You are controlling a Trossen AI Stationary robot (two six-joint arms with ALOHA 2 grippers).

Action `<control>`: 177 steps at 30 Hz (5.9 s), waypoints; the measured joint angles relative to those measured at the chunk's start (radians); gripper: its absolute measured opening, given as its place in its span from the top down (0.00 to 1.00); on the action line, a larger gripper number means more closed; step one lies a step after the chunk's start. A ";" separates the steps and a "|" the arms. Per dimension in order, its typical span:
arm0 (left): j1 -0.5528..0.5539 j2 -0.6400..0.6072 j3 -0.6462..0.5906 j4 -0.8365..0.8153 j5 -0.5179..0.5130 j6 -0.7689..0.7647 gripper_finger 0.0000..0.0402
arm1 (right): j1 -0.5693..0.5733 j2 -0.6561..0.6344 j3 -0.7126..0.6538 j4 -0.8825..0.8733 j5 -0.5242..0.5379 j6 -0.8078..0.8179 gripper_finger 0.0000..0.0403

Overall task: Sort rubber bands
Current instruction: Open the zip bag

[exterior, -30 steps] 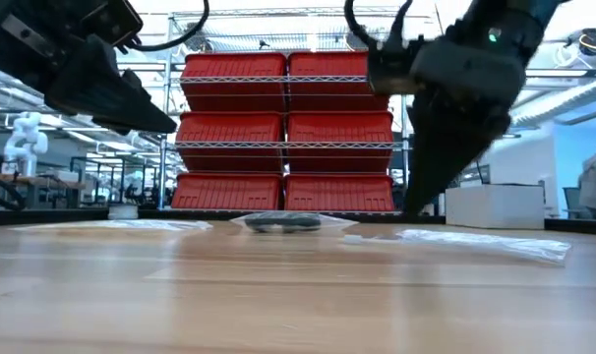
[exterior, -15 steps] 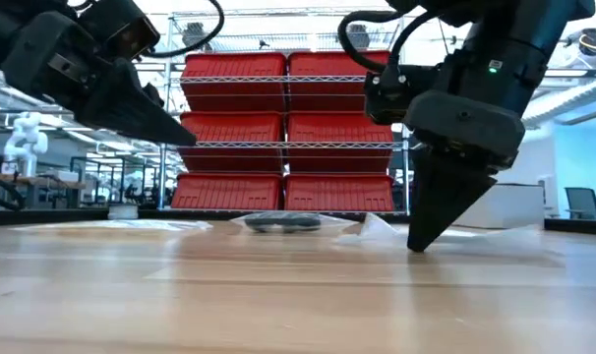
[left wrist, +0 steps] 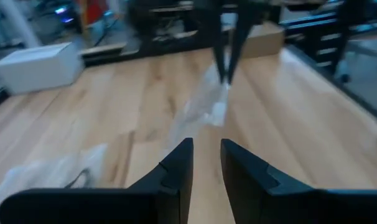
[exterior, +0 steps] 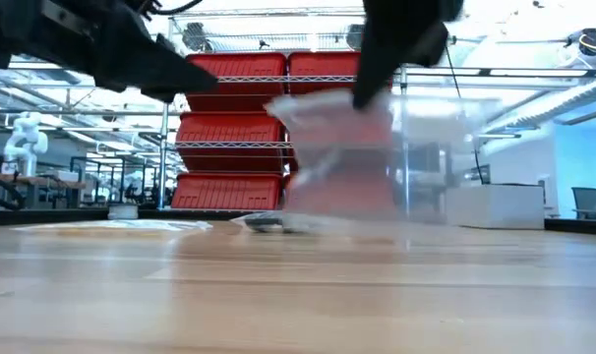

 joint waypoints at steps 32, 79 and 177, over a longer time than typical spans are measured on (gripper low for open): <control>-0.068 0.177 0.119 0.178 -0.161 0.625 0.78 | -0.011 0.000 0.172 -0.067 -0.032 -0.157 1.00; -0.092 0.174 0.125 0.007 -0.210 0.402 0.67 | 0.034 -0.001 -0.016 0.033 -0.031 -0.189 1.00; -0.112 0.283 0.188 0.056 -0.102 0.360 0.99 | -0.023 -0.144 -0.406 0.718 -0.172 -0.162 0.89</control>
